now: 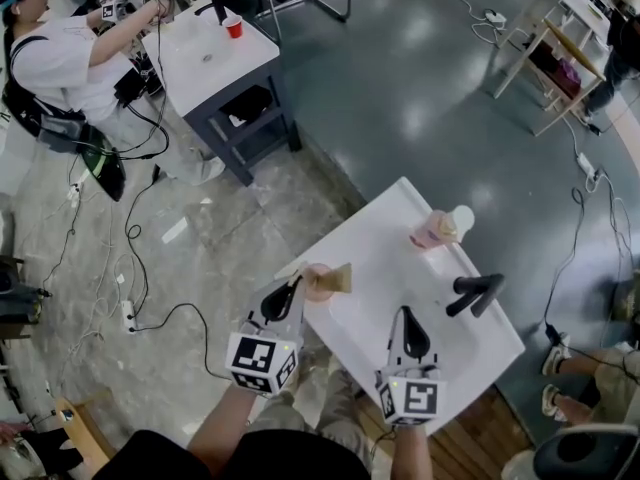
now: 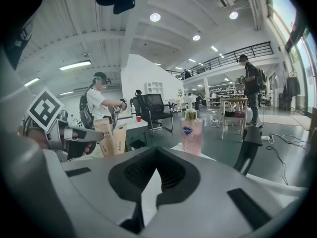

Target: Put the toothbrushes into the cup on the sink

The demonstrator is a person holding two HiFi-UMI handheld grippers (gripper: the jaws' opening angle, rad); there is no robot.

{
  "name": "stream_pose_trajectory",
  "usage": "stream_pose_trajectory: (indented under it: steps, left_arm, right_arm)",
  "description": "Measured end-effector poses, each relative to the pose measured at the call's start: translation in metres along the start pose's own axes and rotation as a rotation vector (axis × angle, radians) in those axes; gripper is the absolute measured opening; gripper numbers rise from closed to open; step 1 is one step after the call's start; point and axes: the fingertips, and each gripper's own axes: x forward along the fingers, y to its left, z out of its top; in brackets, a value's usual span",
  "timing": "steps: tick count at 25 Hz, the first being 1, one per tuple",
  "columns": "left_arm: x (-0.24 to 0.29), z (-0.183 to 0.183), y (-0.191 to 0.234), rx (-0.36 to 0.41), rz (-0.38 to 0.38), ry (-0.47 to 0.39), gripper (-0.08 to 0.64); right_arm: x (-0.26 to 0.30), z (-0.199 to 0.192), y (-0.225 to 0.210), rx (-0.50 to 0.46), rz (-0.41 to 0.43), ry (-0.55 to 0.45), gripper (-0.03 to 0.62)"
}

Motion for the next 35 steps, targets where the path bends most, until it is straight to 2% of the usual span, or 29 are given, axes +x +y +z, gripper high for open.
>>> stream_pose_trajectory:
  steps: [15,16,17,20,35]
  left_arm:
    - [0.004,-0.001,-0.004,0.019,0.002,-0.013,0.009]
    - [0.004,-0.002,-0.005,0.02,-0.001,-0.011,0.041]
    - [0.005,-0.003,-0.006,0.018,-0.004,-0.007,0.113]
    - [0.005,-0.005,-0.007,0.012,-0.004,0.002,0.179]
    - [-0.011,0.008,-0.007,0.038,0.004,-0.036,0.196]
  right_arm:
    - [0.004,-0.004,-0.002,0.008,0.011,0.009,-0.002]
    - [0.005,-0.004,-0.002,0.009,0.012,0.009,-0.002]
    - [0.004,-0.004,-0.001,0.009,0.013,0.008,-0.002]
    - [0.004,-0.004,0.0,0.01,0.016,0.008,-0.002]
    - [-0.006,0.006,0.005,0.005,0.009,-0.026,-0.002]
